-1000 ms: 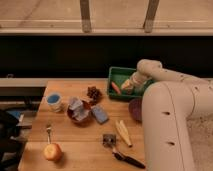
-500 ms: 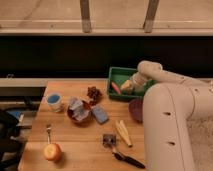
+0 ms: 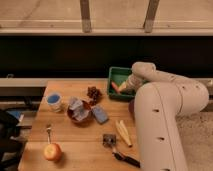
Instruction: Wipe tray with eraser
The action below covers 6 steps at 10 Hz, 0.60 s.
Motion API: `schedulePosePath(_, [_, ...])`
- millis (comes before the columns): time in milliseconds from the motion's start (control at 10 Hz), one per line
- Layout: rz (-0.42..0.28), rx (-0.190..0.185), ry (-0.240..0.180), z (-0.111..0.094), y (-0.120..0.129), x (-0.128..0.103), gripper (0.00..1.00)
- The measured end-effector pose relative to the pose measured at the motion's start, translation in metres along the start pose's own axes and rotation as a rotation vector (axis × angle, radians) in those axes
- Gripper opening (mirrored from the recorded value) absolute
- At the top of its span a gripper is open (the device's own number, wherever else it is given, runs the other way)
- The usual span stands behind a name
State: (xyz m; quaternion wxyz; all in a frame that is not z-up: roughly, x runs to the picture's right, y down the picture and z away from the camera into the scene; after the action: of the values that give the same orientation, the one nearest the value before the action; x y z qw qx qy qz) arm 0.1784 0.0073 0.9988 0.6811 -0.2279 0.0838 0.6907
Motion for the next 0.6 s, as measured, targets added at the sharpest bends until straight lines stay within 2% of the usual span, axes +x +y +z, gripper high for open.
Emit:
schedulePosePath(300, [-0.011,0.024,-0.012,-0.003,0.0,-0.002,0.34])
schedulePosePath(600, [-0.017,0.054,-0.031,-0.014,-0.005,-0.005,0.05])
